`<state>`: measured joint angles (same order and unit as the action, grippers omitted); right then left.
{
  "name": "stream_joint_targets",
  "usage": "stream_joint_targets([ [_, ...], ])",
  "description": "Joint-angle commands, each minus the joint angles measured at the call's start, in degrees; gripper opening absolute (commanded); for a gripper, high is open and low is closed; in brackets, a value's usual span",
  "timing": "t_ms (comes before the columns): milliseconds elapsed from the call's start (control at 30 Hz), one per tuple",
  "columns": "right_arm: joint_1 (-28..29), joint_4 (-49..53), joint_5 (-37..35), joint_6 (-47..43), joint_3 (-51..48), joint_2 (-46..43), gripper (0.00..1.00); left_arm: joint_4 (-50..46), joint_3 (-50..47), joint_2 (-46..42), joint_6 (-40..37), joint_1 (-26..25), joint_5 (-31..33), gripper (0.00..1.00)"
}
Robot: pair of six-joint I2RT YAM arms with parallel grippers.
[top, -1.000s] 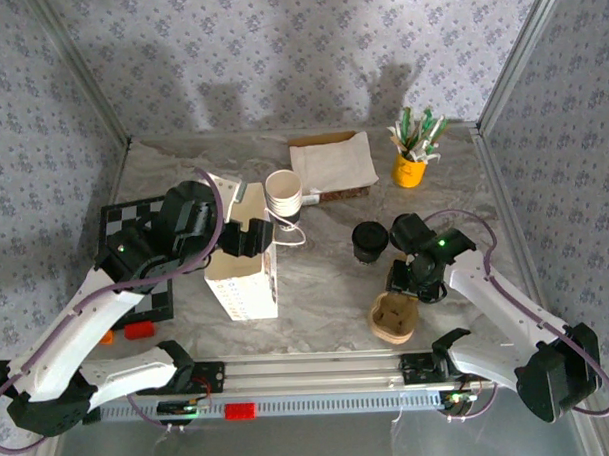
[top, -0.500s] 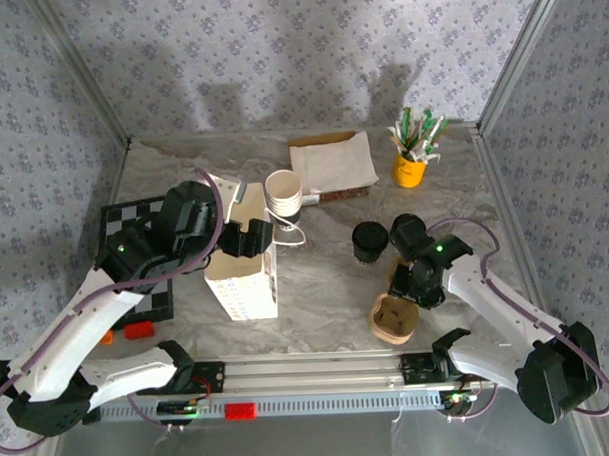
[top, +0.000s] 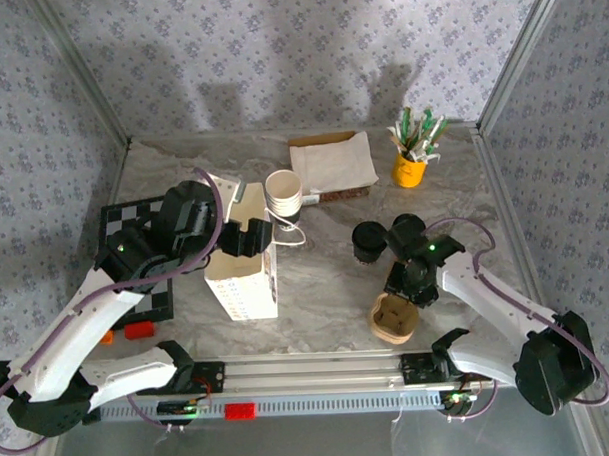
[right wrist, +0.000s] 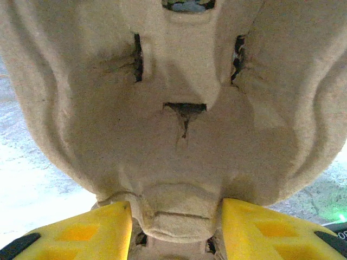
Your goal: Pack the takeout coffee
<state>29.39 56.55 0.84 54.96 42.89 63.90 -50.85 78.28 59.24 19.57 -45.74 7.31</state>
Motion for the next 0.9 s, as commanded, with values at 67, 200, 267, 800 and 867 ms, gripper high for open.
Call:
stream_joint_targets([
  [67, 0.2, -0.5, -1.1, 0.3, 0.3, 0.9, 0.42, -0.2, 1.9, -0.8, -0.5, 0.4, 0.4, 0.96],
  [200, 0.2, 1.1, -1.2, -1.0, 2.0, -0.3, 0.35, -0.2, 1.9, -0.5, -0.7, 0.5, 0.5, 0.96],
  [267, 0.2, 2.5, -1.1, -1.4, 2.8, -1.1, 0.33, -0.2, 1.9, -0.4, -0.7, 0.6, 0.3, 0.96],
  [800, -2.9, 15.3, -2.3, -13.9, 15.0, -3.3, 0.31, -1.7, 4.0, -0.7, 0.0, 0.9, 0.4, 0.96],
  [867, -3.1, 16.3, -1.7, -15.6, 16.5, -3.0, 0.31, -2.5, 5.1, -0.6, 0.2, 0.9, 0.5, 0.96],
])
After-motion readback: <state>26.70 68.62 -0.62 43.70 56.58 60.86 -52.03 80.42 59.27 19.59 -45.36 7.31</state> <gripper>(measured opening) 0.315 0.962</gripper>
